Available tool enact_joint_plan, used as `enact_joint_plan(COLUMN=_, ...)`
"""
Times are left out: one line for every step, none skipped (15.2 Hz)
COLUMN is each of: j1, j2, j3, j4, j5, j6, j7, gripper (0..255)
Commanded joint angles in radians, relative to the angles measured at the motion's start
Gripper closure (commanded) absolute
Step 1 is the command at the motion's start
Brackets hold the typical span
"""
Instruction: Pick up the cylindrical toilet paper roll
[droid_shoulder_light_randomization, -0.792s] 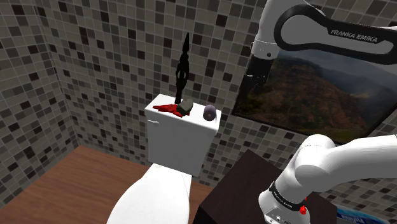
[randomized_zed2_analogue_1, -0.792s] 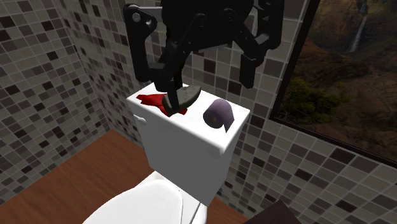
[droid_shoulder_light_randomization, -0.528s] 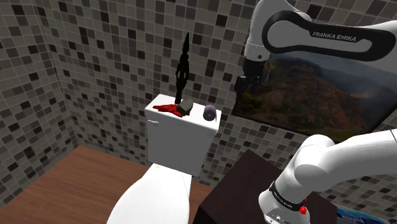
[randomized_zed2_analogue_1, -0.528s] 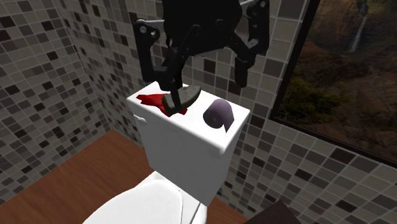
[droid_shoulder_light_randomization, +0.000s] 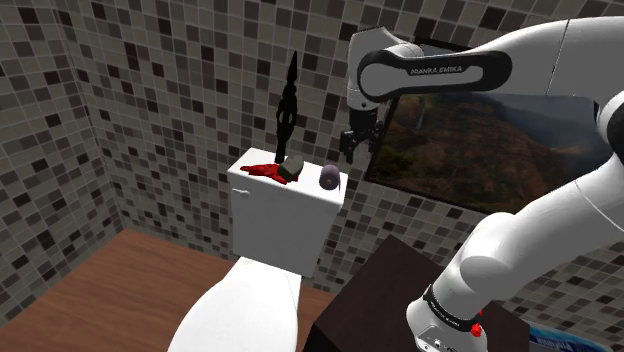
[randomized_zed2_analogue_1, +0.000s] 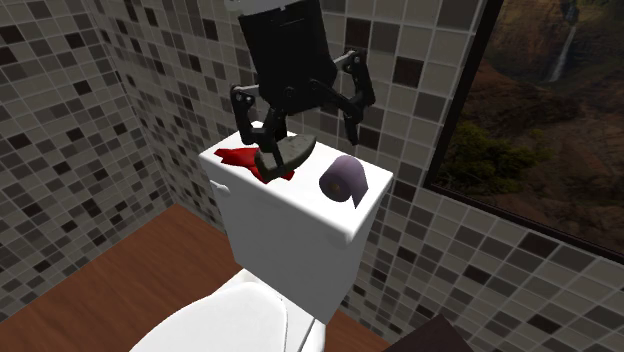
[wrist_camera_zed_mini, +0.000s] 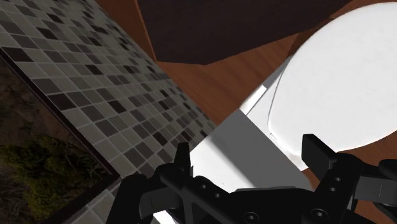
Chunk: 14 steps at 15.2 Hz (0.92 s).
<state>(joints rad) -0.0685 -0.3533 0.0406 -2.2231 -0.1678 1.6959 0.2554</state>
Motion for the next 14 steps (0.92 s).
enact_joint_plan(j1=-0.011, j2=0.089, j3=0.004, j4=0.042, j5=-0.023, j6=0.019, j7=0.030, gripper=0)
enact_joint_plan(j1=-0.017, j2=0.132, j3=0.004, j4=0.063, j5=-0.035, j6=0.026, j7=0.043, gripper=0)
enact_joint_plan(j1=-0.022, j2=0.174, j3=0.004, j4=0.085, j5=-0.047, j6=0.032, j7=0.057, gripper=0)
enact_joint_plan(j1=-0.027, j2=0.216, j3=0.003, j4=0.108, j5=-0.060, j6=0.037, j7=0.070, gripper=0)
enact_joint_plan(j1=-0.032, j2=0.259, j3=0.001, j4=0.133, j5=-0.072, j6=0.041, j7=0.083, gripper=0)
enact_joint_plan(j1=-0.036, j2=0.301, j3=-0.001, j4=0.159, j5=-0.084, j6=0.044, j7=0.095, gripper=0)
enact_joint_plan(j1=-0.040, j2=0.343, j3=-0.004, j4=0.185, j5=-0.096, j6=0.045, j7=0.107, gripper=0)
enact_joint_plan(j1=-0.043, j2=0.385, j3=-0.007, j4=0.213, j5=-0.108, j6=0.045, j7=0.119, gripper=0)
enact_joint_plan(j1=-0.046, j2=0.427, j3=-0.011, j4=0.242, j5=-0.119, j6=0.045, j7=0.130, gripper=0)
enact_joint_plan(j1=-0.050, j2=0.470, j3=-0.015, j4=0.273, j5=-0.130, j6=0.043, j7=0.141, gripper=0)
enact_joint_plan(j1=-0.052, j2=0.512, j3=-0.020, j4=0.304, j5=-0.140, j6=0.040, j7=0.151, gripper=0)
enact_joint_plan(j1=-0.055, j2=0.554, j3=-0.025, j4=0.337, j5=-0.150, j6=0.036, j7=0.160, gripper=0)
enact_joint_plan(j1=-0.057, j2=0.596, j3=-0.031, j4=0.371, j5=-0.160, j6=0.031, j7=0.168, gripper=0)
enact_joint_plan(j1=-0.059, j2=0.639, j3=-0.037, j4=0.406, j5=-0.169, j6=0.025, j7=0.176, gripper=0)
